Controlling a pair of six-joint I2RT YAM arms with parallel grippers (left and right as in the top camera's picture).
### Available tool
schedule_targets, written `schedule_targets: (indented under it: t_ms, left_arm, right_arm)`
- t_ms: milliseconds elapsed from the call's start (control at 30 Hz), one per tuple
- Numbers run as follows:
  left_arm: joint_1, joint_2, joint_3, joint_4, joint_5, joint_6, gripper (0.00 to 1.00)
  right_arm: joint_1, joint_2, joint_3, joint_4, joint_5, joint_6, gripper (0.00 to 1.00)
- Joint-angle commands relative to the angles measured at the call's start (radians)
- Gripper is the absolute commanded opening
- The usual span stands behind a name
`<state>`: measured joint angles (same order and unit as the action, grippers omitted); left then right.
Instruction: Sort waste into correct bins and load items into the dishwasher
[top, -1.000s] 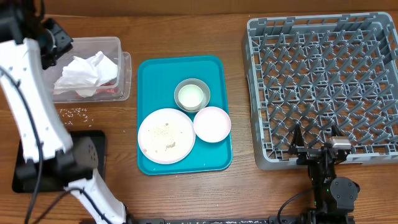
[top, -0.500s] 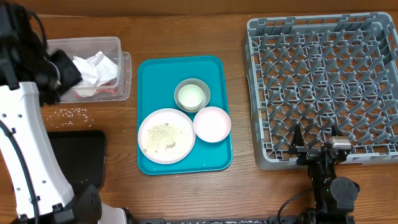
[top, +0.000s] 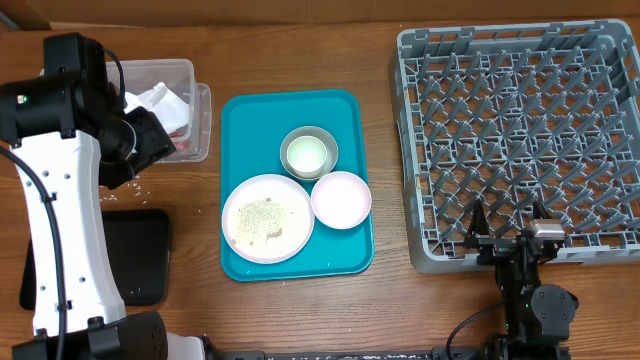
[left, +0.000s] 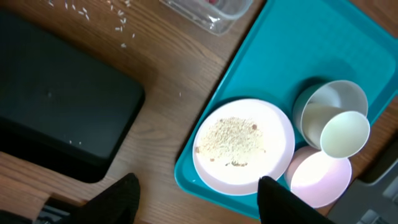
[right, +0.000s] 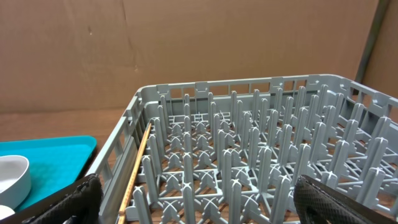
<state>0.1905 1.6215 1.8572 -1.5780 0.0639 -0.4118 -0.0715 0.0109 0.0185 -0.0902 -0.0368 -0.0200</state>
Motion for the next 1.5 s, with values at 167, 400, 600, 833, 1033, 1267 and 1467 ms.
schedule_targets:
  t_ms: [167, 400, 600, 833, 1033, 1267, 1467]
  left_arm:
    - [0.167, -0.011, -0.003, 0.003, -0.2, -0.22, 1.0]
    - [0.305, -0.011, -0.003, -0.006, -0.142, -0.24, 1.0]
    - [0.313, -0.011, -0.003, -0.006, -0.141, -0.24, 1.0]
    - [0.313, -0.011, -0.003, -0.006, -0.141, -0.24, 1.0]
    - [0.313, -0.011, -0.003, -0.006, -0.141, -0.239, 1.0]
    - [0.313, -0.011, -0.003, -0.006, -0.141, -0.239, 1.0]
    - [0.313, -0.011, -0.003, -0.006, -0.141, -0.24, 1.0]
  right_arm:
    - [-0.002, -0.008, -0.01, 0.006, 0.006, -0.003, 1.0]
    - [-0.002, -0.008, -0.01, 0.006, 0.006, -0.003, 1.0]
    - [-0.002, -0.008, -0.01, 0.006, 0.006, -0.003, 1.0]
    - [-0.003, -0.008, -0.01, 0.014, 0.1, -0.038, 1.0]
    - [-0.003, -0.008, -0.01, 0.018, 0.144, -0.04, 1.0]
    - [-0.002, -0.008, -0.01, 0.1, -0.066, 0.055, 1.0]
    - [-0.002, -0.008, -0.01, 0.381, -0.472, 0.155, 1.0]
